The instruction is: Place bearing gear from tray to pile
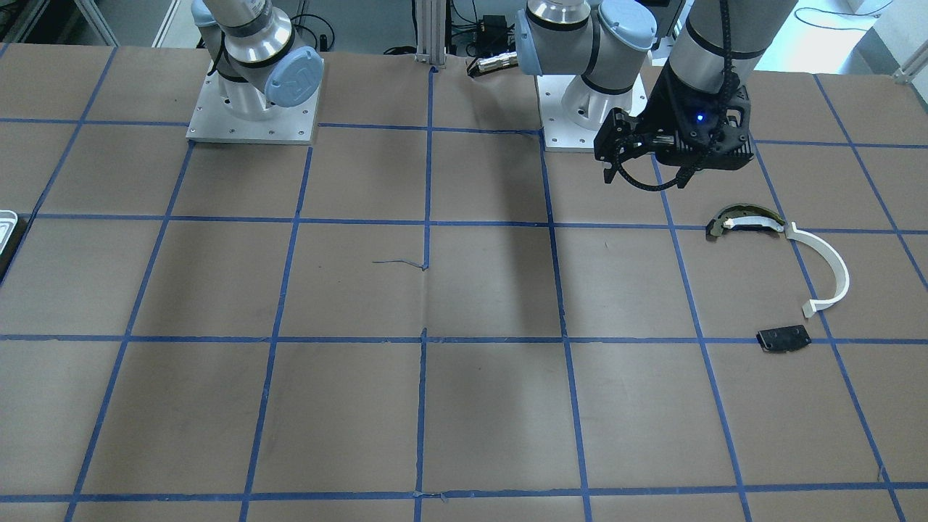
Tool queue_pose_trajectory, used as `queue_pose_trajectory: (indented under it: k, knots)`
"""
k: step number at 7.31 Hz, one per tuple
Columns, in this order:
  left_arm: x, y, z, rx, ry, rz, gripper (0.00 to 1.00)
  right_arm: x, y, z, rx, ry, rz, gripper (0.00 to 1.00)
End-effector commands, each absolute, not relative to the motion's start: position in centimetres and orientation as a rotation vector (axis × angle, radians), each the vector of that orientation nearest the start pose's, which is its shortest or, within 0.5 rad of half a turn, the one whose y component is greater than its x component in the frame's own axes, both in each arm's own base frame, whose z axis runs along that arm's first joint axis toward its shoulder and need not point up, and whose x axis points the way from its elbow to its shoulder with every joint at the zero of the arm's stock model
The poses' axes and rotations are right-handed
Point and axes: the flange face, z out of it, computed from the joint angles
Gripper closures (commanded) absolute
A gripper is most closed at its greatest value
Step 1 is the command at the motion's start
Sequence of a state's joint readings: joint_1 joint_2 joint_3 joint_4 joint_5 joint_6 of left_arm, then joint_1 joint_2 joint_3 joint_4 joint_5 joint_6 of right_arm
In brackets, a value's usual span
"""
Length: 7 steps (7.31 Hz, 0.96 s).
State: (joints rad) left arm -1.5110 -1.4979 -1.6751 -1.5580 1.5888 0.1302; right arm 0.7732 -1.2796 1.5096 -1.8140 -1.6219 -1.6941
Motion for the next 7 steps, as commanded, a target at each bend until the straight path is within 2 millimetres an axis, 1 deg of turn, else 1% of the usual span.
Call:
queue_pose_trajectory:
  k: [1,2,3,4,5,6,7]
  knots:
    - [-10.4,-46.6,47.3,0.111,3.124,0.029,0.00,-42.5,-51.5,29.5,-1.883,2.575,0.057,0.00]
    - [-10.4,-46.6,47.3,0.113,3.121,0.032,0.00,-44.5,-51.7,26.4,-1.992,2.513,0.062,0.00]
    - [-10.4,-46.6,47.2,0.111,3.124,0.031,0.00,-45.4,-51.5,23.5,-2.048,2.421,0.049,0.00]
    - [-10.4,-46.6,47.3,0.118,3.121,0.032,0.00,-45.9,-51.4,21.4,-2.064,2.371,-0.011,0.00]
    - [-10.4,-46.6,47.2,0.118,3.123,0.031,0.00,-46.1,-51.2,20.8,-2.055,2.364,-0.008,0.00]
    - [-10.4,-46.6,47.3,0.118,3.120,0.032,0.00,-45.7,-50.9,20.1,-2.030,2.350,-0.002,0.00]
    - [-10.3,-46.7,47.2,0.118,3.120,0.034,0.00,-44.9,-49.9,18.7,-2.008,2.338,0.008,0.05]
